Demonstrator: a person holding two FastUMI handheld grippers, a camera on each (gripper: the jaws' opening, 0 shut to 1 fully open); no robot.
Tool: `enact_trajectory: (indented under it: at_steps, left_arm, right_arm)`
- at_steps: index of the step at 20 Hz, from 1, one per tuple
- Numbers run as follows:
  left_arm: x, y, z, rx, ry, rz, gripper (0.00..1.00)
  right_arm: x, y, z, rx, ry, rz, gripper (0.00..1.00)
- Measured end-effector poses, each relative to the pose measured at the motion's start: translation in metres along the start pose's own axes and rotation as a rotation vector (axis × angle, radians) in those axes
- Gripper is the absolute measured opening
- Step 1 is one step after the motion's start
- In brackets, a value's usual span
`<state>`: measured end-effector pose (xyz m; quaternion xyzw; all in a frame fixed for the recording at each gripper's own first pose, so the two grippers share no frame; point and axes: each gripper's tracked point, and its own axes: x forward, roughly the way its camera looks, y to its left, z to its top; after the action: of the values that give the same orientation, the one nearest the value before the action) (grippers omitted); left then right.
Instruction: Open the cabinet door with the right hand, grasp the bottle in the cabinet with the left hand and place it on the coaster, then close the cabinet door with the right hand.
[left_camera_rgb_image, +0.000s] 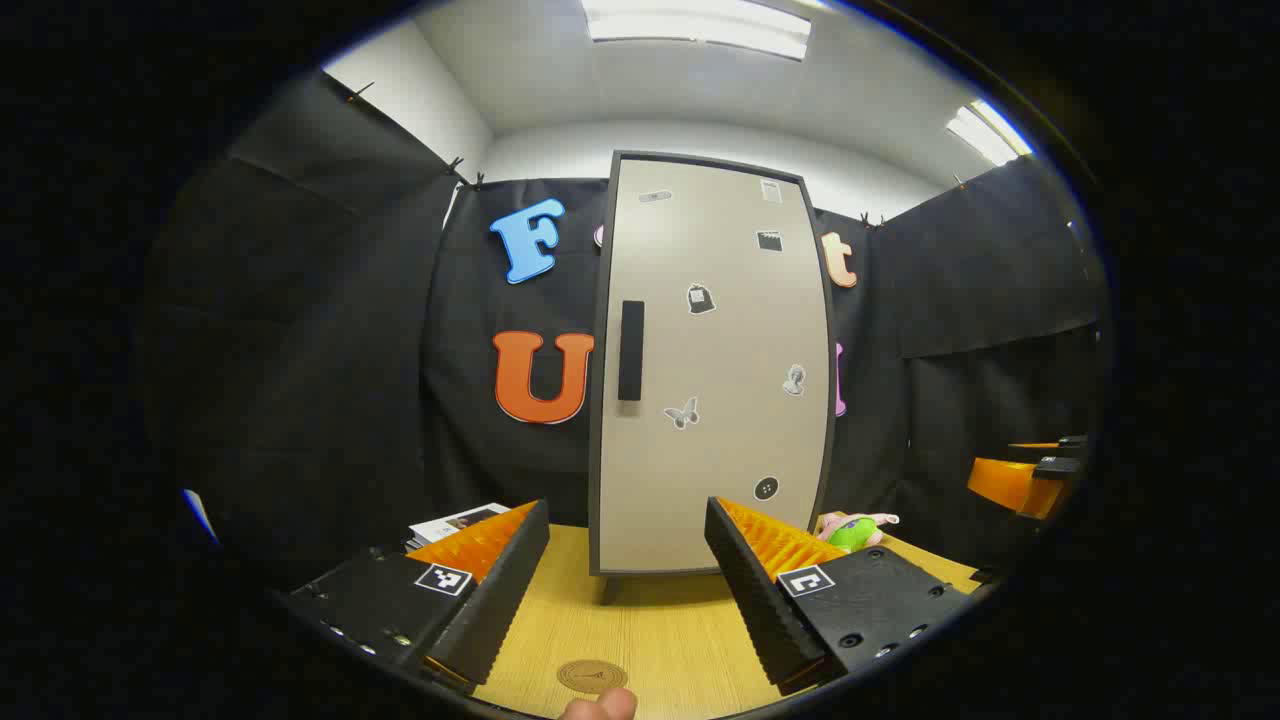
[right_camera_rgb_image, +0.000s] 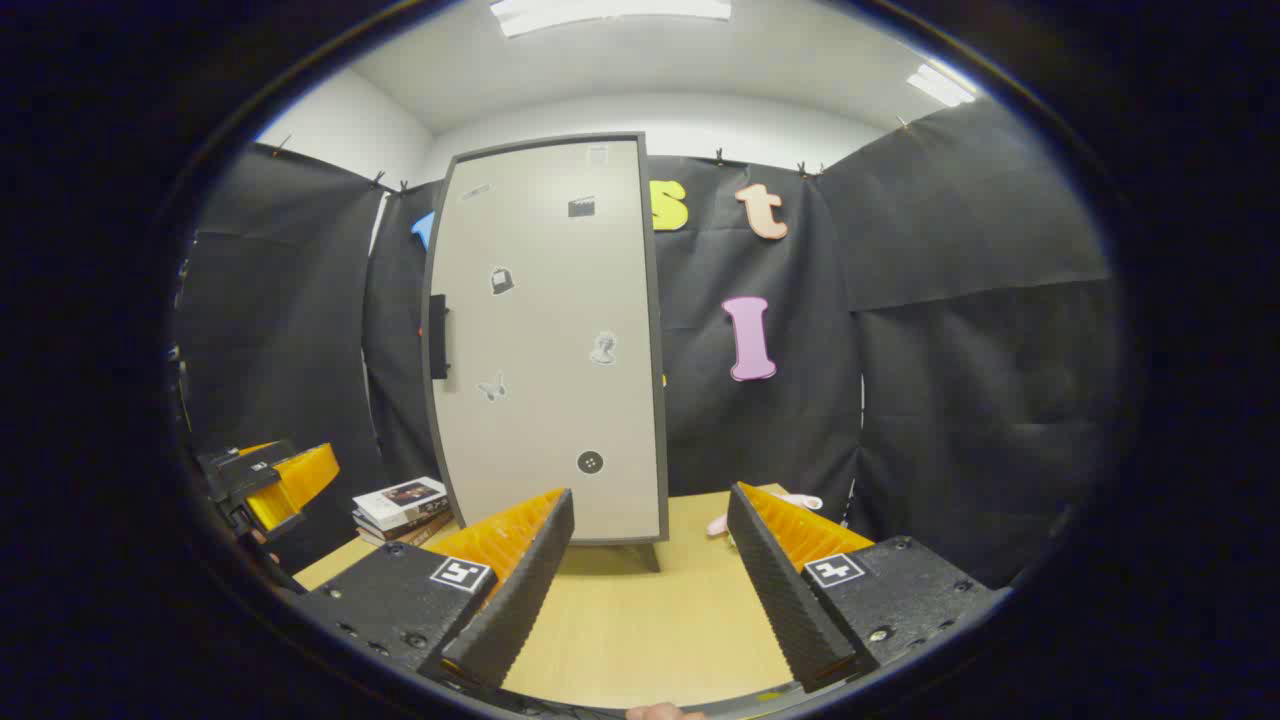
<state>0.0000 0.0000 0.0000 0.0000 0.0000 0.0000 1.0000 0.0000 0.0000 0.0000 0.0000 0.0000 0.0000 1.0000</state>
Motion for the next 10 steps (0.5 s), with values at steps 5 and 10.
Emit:
enact_trajectory:
  at_steps: [5,10]
  left_arm:
    - [0.0021,0.0032,0.0027,-0.004,-0.014,0.009,0.95]
    - [0.002,0.0032,0.0058,-0.006,-0.02,0.002,0.95]
  right_arm:
    - [0.0036,0.004,-0.003,0.023,0.006,0.01,0.94]
    - [0.0023,0.0019,-0.0016,0.035,-0.001,0.004,0.94]
